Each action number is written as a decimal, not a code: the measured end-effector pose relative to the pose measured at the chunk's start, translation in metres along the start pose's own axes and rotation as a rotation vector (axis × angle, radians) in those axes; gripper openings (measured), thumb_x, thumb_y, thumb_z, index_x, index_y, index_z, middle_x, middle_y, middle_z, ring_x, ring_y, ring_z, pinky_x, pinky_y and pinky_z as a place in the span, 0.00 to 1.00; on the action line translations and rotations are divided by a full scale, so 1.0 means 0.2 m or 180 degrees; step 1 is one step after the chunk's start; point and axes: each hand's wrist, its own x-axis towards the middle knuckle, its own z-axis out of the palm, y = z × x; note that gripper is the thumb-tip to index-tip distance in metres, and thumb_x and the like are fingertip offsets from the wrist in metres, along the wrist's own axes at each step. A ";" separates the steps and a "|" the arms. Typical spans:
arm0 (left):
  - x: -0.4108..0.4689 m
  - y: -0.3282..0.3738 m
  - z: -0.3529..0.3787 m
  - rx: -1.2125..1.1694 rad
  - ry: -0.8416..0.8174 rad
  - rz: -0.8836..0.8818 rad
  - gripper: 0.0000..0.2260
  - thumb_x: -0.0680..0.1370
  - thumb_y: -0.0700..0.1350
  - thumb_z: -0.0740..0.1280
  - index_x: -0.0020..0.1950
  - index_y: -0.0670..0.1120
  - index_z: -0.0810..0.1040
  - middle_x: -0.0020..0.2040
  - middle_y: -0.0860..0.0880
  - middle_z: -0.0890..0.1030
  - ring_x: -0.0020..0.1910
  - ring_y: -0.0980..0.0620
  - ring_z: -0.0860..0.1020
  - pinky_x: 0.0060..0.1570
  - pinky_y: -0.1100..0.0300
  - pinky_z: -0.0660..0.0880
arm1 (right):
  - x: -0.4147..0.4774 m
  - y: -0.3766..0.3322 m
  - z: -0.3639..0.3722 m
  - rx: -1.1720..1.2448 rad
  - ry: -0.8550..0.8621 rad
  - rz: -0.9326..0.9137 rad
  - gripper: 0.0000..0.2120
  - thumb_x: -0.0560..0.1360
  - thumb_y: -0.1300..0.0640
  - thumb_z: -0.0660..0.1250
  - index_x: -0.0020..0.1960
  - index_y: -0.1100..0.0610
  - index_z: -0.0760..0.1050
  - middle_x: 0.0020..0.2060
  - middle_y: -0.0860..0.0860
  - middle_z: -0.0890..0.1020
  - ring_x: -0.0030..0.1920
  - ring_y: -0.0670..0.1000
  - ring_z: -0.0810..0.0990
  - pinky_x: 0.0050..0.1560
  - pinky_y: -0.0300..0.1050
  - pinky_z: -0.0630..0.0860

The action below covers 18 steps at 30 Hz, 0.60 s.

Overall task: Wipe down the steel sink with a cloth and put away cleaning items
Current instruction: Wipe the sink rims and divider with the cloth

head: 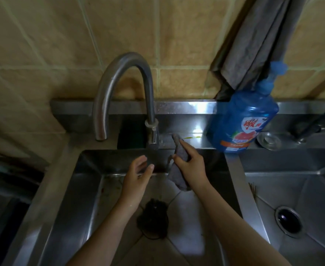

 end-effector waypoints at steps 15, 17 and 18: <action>0.28 -0.21 0.03 -0.0158 -0.0259 -0.0263 0.17 0.76 0.37 0.64 0.65 0.41 0.68 0.59 0.48 0.72 0.58 0.54 0.71 0.43 0.79 0.68 | 0.43 0.22 0.23 -0.1110 0.0207 -0.0372 0.23 0.74 0.63 0.68 0.68 0.62 0.69 0.68 0.59 0.71 0.70 0.54 0.67 0.66 0.31 0.55; 0.29 -0.24 0.04 -0.0156 -0.0300 -0.0288 0.17 0.76 0.38 0.65 0.64 0.42 0.68 0.59 0.49 0.72 0.58 0.54 0.71 0.43 0.78 0.69 | 0.45 0.28 0.22 -0.1774 -0.0168 -0.0530 0.23 0.75 0.63 0.66 0.69 0.64 0.67 0.70 0.60 0.67 0.73 0.58 0.61 0.71 0.38 0.52; 0.30 -0.25 0.04 -0.0156 -0.0322 -0.0303 0.16 0.76 0.38 0.65 0.63 0.44 0.68 0.59 0.49 0.72 0.58 0.54 0.72 0.45 0.77 0.69 | 0.46 0.30 0.22 -0.1987 -0.0286 -0.0606 0.23 0.75 0.63 0.65 0.69 0.64 0.66 0.71 0.61 0.66 0.74 0.60 0.59 0.73 0.41 0.50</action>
